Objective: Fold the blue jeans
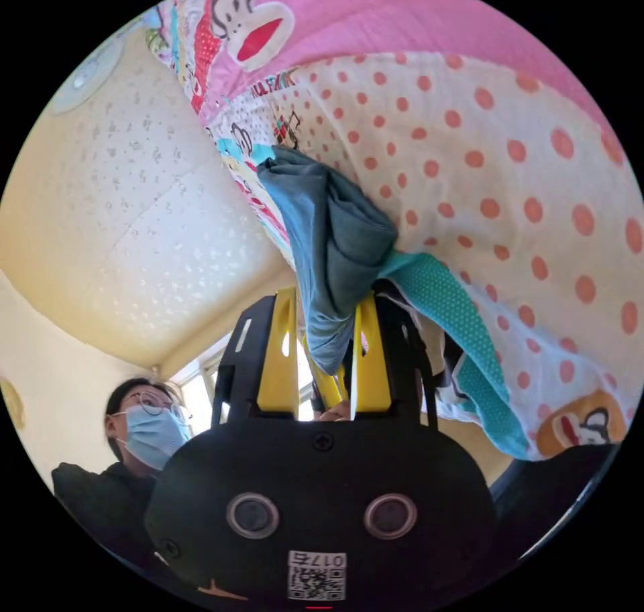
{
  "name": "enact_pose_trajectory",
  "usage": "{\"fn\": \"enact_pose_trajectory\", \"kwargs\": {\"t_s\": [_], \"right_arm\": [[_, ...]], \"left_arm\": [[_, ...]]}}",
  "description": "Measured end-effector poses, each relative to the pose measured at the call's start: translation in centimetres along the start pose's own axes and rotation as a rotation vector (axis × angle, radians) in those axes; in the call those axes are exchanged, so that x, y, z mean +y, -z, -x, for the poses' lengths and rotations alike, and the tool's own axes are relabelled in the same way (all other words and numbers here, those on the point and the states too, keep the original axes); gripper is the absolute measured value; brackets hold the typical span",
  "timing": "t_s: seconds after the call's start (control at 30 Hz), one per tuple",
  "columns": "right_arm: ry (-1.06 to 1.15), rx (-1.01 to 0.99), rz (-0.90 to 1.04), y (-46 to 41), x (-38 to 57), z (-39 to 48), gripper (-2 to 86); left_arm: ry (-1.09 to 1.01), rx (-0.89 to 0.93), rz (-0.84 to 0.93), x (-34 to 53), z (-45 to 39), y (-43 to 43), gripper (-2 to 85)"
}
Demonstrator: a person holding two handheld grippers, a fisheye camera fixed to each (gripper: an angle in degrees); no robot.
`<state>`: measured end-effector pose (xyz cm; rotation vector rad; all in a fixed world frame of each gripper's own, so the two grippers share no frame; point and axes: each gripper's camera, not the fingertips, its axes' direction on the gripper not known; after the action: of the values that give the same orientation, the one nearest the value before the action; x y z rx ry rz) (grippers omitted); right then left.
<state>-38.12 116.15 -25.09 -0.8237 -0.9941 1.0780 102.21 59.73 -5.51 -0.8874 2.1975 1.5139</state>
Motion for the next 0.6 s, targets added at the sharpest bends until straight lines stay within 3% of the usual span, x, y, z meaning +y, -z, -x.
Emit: {"fn": "enact_pose_trajectory", "kwargs": {"t_s": [0.17, 0.37, 0.6], "right_arm": [[-0.097, -0.148, -0.013, -1.0, -0.5, -2.5, 7.3], [-0.023, -0.211, -0.055, -0.9, 0.9, -0.6, 4.4], [0.046, -0.015, 0.084, 0.7, 5.8, 4.4, 3.9]], "left_arm": [[0.018, 0.019, 0.008, -1.0, -0.2, 1.0, 7.5], [-0.024, -0.032, 0.066, -2.8, -1.4, 2.6, 7.2], [-0.026, -0.032, 0.184, -1.0, -3.5, 8.3, 7.3]]}}
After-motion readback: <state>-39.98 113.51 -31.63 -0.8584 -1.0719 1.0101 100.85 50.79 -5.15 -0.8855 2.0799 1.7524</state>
